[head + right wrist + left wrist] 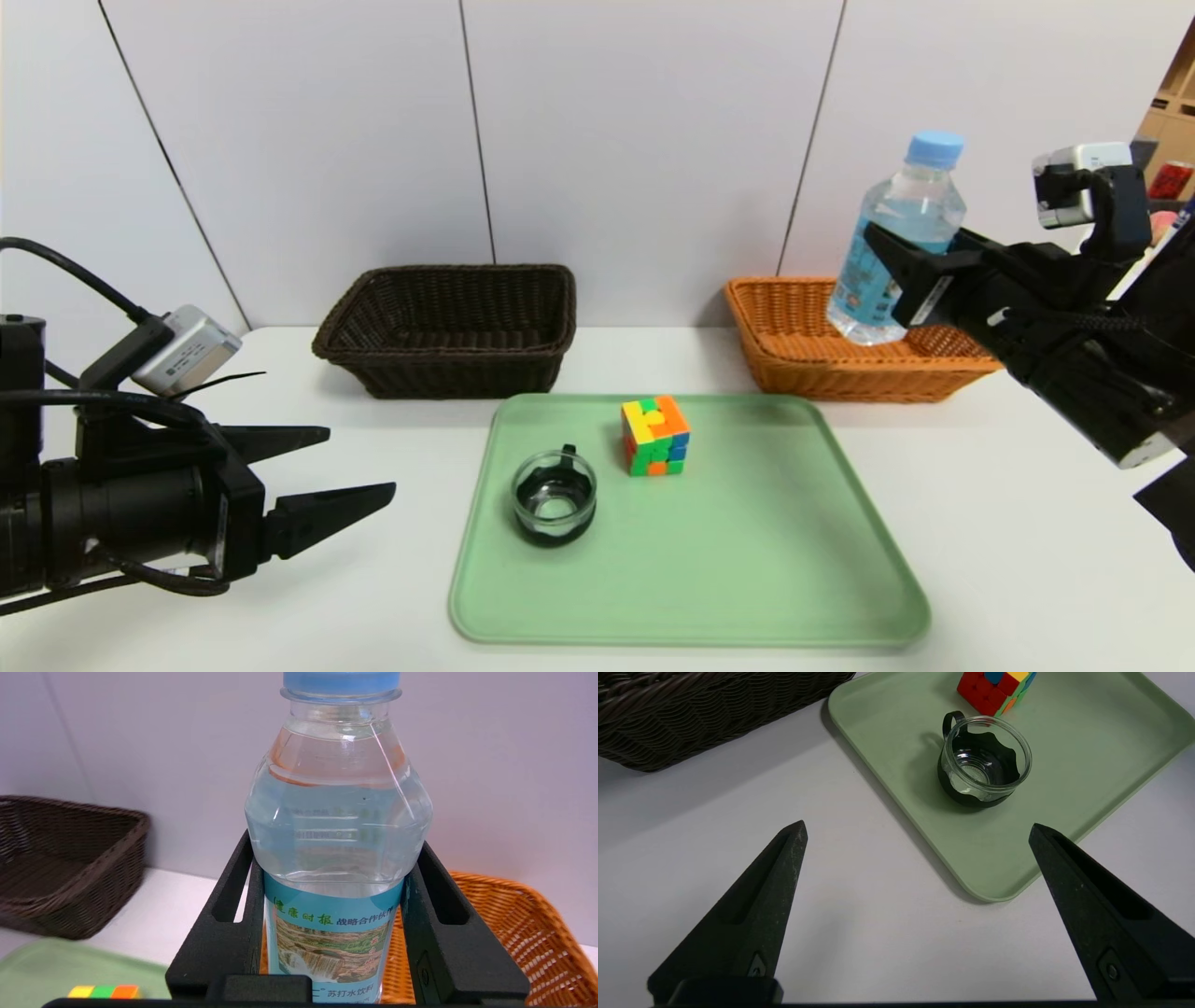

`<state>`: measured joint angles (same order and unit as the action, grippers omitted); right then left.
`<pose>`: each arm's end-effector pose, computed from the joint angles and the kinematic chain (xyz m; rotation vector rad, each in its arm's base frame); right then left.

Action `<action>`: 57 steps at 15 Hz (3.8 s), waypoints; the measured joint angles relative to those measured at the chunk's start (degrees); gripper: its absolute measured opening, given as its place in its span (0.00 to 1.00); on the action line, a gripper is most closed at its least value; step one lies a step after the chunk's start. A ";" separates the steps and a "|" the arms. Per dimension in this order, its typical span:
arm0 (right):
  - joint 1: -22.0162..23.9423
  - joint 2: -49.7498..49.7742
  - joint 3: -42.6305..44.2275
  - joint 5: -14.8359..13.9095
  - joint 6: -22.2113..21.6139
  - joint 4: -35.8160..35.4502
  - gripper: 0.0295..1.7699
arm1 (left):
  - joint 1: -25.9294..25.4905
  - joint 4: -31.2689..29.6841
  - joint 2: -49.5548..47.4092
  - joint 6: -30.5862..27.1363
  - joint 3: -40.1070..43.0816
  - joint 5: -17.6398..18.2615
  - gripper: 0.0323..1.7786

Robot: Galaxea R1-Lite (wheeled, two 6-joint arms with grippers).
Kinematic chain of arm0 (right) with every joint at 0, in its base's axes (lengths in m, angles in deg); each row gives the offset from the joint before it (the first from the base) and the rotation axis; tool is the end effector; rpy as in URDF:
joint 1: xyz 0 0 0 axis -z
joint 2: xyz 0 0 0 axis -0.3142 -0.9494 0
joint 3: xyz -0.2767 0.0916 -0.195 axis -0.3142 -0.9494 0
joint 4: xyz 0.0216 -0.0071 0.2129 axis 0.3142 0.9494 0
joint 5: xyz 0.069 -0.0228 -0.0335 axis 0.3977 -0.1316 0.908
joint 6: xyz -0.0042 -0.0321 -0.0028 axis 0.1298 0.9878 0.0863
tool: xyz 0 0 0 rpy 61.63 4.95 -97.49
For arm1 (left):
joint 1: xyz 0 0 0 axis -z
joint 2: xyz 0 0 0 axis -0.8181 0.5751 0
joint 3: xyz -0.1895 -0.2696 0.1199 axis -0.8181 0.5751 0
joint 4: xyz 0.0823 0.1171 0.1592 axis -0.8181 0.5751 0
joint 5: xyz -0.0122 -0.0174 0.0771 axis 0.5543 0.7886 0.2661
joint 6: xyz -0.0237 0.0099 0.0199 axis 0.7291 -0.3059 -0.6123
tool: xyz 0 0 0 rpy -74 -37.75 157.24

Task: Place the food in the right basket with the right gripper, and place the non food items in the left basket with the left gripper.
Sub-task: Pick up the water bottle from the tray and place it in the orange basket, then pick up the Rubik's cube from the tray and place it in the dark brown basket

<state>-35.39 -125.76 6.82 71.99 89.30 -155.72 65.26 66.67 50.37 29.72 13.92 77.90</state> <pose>0.2851 0.0841 0.2510 -0.0163 -0.2113 0.1844 0.1802 -0.0482 0.2235 0.0315 0.4144 -0.6691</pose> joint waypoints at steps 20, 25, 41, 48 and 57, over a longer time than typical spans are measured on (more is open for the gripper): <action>11.82 -27.95 23.08 0.63 1.69 -0.41 0.45 | 0.00 -4.56 5.38 0.06 1.08 -0.07 0.95; 12.01 -30.54 23.21 0.67 1.63 -0.46 0.45 | 0.00 -4.78 6.53 0.06 1.28 -0.05 0.95; 11.91 -31.89 21.28 0.83 1.48 -0.61 0.57 | 0.02 -6.01 8.37 0.00 0.96 -0.16 0.95; 11.91 -30.99 20.59 0.89 1.33 -1.07 0.81 | 0.00 -6.25 8.61 -0.09 1.08 -0.16 0.95; 11.91 -21.38 11.75 2.38 1.48 2.56 0.91 | 0.00 -6.35 7.61 0.05 1.33 -0.13 0.95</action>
<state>-23.48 -147.15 18.57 74.37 90.78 -153.16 65.26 60.32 57.98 29.77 15.25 77.76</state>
